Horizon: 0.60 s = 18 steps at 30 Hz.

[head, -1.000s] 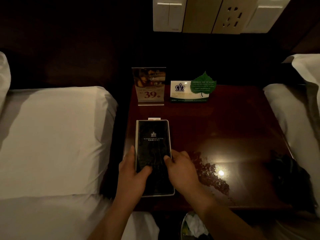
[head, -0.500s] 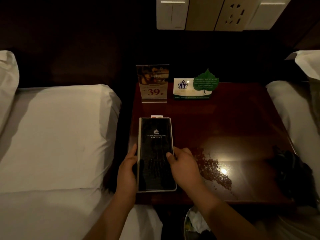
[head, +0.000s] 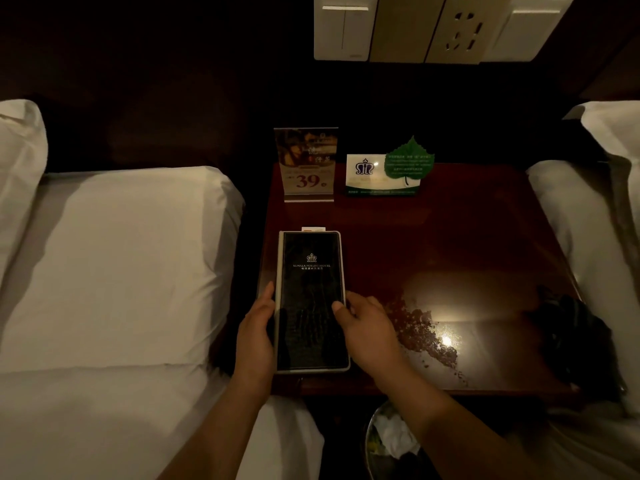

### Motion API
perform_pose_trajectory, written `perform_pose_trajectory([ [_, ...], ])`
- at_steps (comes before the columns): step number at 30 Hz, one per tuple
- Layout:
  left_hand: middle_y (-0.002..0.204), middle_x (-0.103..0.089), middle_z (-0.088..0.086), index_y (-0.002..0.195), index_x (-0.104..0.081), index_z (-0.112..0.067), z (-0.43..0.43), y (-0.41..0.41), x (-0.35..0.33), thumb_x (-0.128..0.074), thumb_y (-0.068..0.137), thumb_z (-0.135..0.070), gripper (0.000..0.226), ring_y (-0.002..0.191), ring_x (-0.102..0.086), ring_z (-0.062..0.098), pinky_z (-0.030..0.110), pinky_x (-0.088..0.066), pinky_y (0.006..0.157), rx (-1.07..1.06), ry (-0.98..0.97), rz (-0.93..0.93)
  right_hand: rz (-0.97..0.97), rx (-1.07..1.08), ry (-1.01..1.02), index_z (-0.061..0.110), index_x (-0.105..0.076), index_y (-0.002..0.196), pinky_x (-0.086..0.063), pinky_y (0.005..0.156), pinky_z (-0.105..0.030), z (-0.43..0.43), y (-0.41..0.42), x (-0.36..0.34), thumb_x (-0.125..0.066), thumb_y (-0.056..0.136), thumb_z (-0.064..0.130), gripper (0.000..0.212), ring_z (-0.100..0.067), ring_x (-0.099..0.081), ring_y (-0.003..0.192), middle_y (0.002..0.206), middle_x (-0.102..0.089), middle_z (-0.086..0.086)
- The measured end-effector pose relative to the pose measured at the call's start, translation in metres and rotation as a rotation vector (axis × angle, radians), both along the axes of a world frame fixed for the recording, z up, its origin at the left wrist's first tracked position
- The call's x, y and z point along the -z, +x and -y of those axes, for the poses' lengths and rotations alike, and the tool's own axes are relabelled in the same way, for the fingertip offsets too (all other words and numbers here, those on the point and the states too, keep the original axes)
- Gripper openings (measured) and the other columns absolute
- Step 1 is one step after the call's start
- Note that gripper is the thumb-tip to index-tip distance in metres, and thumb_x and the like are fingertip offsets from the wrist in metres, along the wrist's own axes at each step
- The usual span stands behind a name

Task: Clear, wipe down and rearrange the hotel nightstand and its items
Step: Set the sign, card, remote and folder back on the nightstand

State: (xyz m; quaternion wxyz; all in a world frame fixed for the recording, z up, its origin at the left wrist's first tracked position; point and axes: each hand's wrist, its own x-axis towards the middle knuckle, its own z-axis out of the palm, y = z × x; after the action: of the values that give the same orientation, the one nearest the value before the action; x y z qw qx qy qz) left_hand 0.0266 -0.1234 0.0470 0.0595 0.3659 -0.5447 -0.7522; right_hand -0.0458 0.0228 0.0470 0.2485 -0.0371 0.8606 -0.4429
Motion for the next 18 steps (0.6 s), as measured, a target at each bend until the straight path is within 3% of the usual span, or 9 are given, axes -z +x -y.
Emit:
perform_pose_trajectory([
  [2, 0.138, -0.063, 0.001, 0.139, -0.057, -0.024, 0.001, -0.001, -0.001, -0.038, 0.102, -0.025, 0.042, 0.127, -0.059, 0.022, 0.055, -0.04, 0.112, 0.004, -0.012, -0.014, 0.107, 0.09, -0.132, 0.021, -0.056, 0.132, -0.054, 0.084, -0.037, -0.015, -0.002, -0.009, -0.053, 0.098, 0.033, 0.037, -0.017, -0.061, 0.101, 0.117, -0.059, -0.004],
  [5, 0.137, -0.062, -0.008, 0.139, -0.054, -0.04, 0.0, -0.002, 0.0, -0.044, 0.1, -0.021, 0.045, 0.123, -0.059, 0.011, 0.049, -0.044, 0.109, 0.093, -0.161, 0.005, 0.022, 0.224, -0.179, 0.025, -0.061, 0.121, -0.055, 0.064, -0.02, -0.066, -0.01, -0.024, -0.06, 0.094, 0.025, 0.027, -0.008, -0.065, 0.089, 0.107, -0.066, -0.001],
  [7, 0.13, -0.058, -0.023, 0.132, -0.047, -0.062, -0.003, -0.003, -0.005, -0.054, 0.095, -0.019, 0.057, 0.116, -0.057, -0.005, 0.034, -0.048, 0.102, 0.205, -0.422, 0.027, -0.146, 0.193, 0.004, 0.028, -0.063, 0.12, -0.05, 0.064, -0.018, -0.115, -0.019, -0.033, -0.061, 0.093, 0.029, 0.027, -0.005, -0.065, 0.086, 0.103, -0.066, 0.006],
  [8, 0.132, -0.054, -0.022, 0.135, -0.042, -0.062, -0.006, -0.004, -0.006, -0.058, 0.092, -0.02, 0.062, 0.12, -0.054, -0.004, 0.032, -0.047, 0.102, 0.248, -0.558, 0.048, -0.223, 0.171, 0.108, 0.028, -0.063, 0.121, -0.047, 0.067, -0.019, -0.139, -0.023, -0.037, -0.061, 0.093, 0.029, 0.028, -0.004, -0.063, 0.088, 0.103, -0.064, 0.009],
  [10, 0.154, -0.036, -0.002, 0.152, -0.029, -0.041, -0.012, -0.006, -0.005, -0.063, 0.091, -0.024, 0.072, 0.139, -0.038, 0.019, 0.045, -0.037, 0.112, 0.324, -0.811, 0.156, -0.351, 0.164, 0.303, 0.022, -0.063, 0.123, -0.046, 0.078, -0.026, -0.186, -0.031, -0.042, -0.063, 0.092, 0.024, 0.031, -0.014, -0.061, 0.096, 0.109, -0.062, 0.004],
  [12, 0.164, -0.013, 0.006, 0.156, -0.021, -0.034, -0.022, -0.011, -0.008, -0.062, 0.091, -0.037, 0.077, 0.147, -0.019, 0.032, 0.056, -0.029, 0.115, 0.416, -1.01, 0.277, -0.449, 0.139, 0.539, 0.013, -0.064, 0.121, -0.046, 0.089, -0.039, -0.226, -0.036, -0.039, -0.066, 0.088, 0.017, 0.032, -0.032, -0.056, 0.107, 0.117, -0.063, -0.01],
  [15, 0.166, -0.003, 0.007, 0.155, -0.025, -0.037, -0.04, -0.016, -0.013, -0.057, 0.091, -0.053, 0.074, 0.15, -0.004, 0.033, 0.063, -0.027, 0.113, 0.543, -1.169, 0.316, -0.493, 0.094, 0.752, 0.011, -0.066, 0.119, -0.044, 0.089, -0.047, -0.264, -0.036, -0.03, -0.07, 0.083, 0.014, 0.036, -0.038, -0.047, 0.105, 0.117, -0.063, -0.016],
  [18, 0.167, 0.004, 0.006, 0.156, -0.019, -0.039, -0.048, -0.017, -0.013, -0.051, 0.087, -0.066, 0.081, 0.152, 0.009, 0.032, 0.059, -0.02, 0.116, 0.609, -1.219, 0.401, -0.555, -0.014, 0.849, 0.019, -0.066, 0.121, -0.04, 0.094, -0.052, -0.275, -0.029, -0.017, -0.076, 0.078, 0.025, 0.044, -0.037, -0.047, 0.111, 0.125, -0.063, -0.01],
])
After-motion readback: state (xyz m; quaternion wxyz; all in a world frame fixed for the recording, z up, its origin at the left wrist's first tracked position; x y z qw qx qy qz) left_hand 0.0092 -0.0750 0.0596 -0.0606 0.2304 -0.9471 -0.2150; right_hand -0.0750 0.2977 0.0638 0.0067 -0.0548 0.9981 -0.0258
